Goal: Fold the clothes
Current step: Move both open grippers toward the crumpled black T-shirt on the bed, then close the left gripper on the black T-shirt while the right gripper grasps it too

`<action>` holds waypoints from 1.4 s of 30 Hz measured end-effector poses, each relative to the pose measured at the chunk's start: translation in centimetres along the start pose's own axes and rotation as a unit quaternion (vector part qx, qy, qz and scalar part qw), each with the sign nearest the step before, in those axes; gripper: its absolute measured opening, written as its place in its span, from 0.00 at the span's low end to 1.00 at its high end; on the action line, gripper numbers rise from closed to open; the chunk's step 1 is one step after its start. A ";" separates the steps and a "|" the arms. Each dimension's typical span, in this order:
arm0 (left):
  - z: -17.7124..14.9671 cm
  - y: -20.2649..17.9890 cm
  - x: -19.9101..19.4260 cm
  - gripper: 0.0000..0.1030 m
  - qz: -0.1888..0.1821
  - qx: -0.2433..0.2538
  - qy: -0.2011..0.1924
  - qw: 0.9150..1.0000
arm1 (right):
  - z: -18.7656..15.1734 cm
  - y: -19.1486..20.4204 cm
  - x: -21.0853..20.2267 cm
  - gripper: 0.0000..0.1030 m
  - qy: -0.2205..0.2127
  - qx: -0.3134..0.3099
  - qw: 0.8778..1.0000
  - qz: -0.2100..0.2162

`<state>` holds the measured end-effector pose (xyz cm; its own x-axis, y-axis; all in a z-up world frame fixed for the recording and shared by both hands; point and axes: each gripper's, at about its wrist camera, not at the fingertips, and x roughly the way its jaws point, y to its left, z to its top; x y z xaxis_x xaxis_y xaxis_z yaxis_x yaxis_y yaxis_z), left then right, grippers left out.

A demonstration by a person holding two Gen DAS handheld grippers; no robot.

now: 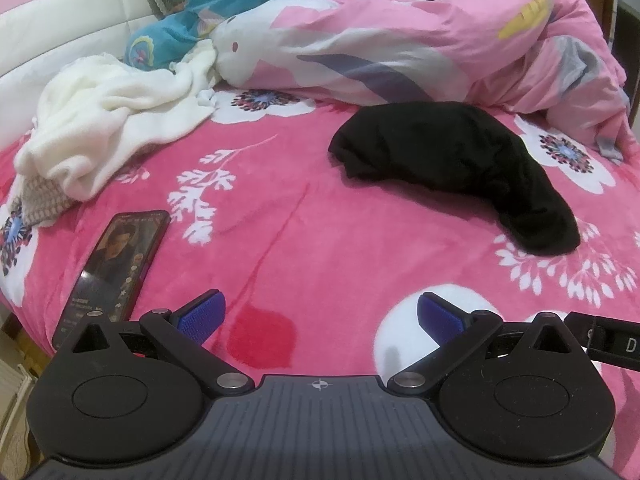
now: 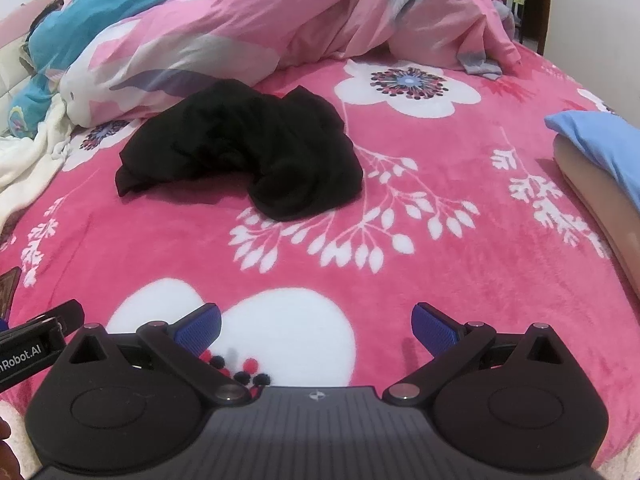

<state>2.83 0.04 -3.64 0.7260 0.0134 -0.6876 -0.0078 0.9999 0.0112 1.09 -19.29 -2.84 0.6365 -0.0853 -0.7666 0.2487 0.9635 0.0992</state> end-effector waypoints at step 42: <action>6.3 -3.1 9.5 1.00 -0.037 0.017 -0.081 0.996 | 6.3 -1.3 7.0 1.00 -0.151 -0.100 0.982 0.051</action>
<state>14.06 -2.98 -5.66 0.8251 -0.0638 -0.5614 0.0716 0.9974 -0.0080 9.83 -22.73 -4.35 0.8456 -0.0274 -0.5331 0.0428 0.9989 0.0166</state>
